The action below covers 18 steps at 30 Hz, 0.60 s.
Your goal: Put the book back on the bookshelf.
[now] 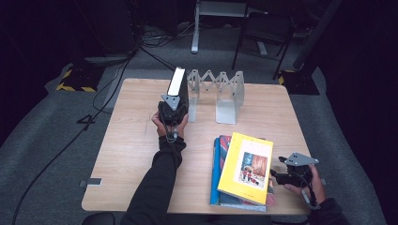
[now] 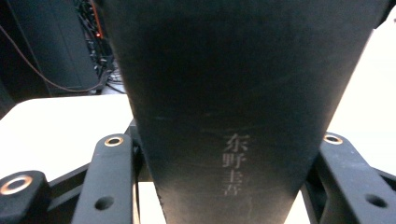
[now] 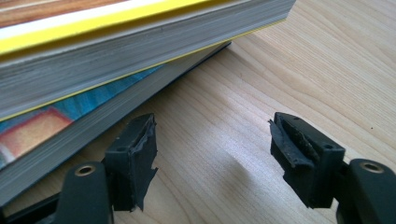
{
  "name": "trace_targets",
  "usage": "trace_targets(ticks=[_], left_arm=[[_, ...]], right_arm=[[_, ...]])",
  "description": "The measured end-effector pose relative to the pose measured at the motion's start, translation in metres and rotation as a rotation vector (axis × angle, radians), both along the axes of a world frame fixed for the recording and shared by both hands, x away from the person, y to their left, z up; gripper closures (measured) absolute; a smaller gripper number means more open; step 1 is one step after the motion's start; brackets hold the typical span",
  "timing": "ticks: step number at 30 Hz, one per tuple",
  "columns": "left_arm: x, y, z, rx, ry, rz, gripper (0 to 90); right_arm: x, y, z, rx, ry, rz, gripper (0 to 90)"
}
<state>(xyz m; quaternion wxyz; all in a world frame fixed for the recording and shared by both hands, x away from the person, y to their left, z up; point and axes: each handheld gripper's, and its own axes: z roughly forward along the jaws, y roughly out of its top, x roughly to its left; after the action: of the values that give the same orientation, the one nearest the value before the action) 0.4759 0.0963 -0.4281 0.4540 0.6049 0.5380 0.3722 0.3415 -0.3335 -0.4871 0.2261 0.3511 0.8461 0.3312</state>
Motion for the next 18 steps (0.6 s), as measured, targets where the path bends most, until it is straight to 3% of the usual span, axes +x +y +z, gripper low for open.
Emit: trace_targets(ticks=[5,14,18], left_arm=[[-0.007,-0.001,0.0,0.034,-0.011,-0.03,43.9],[-0.018,0.013,-0.002,-0.003,0.032,-0.097,40.3],[-0.03,0.016,-0.006,0.014,0.017,-0.139,38.6]], right_arm=[[0.0,0.001,0.0,-0.004,0.001,-0.002,31.1],[0.0,0.002,0.0,-0.006,0.003,0.001,31.0],[0.0,0.002,0.0,-0.006,0.002,0.0,30.9]])
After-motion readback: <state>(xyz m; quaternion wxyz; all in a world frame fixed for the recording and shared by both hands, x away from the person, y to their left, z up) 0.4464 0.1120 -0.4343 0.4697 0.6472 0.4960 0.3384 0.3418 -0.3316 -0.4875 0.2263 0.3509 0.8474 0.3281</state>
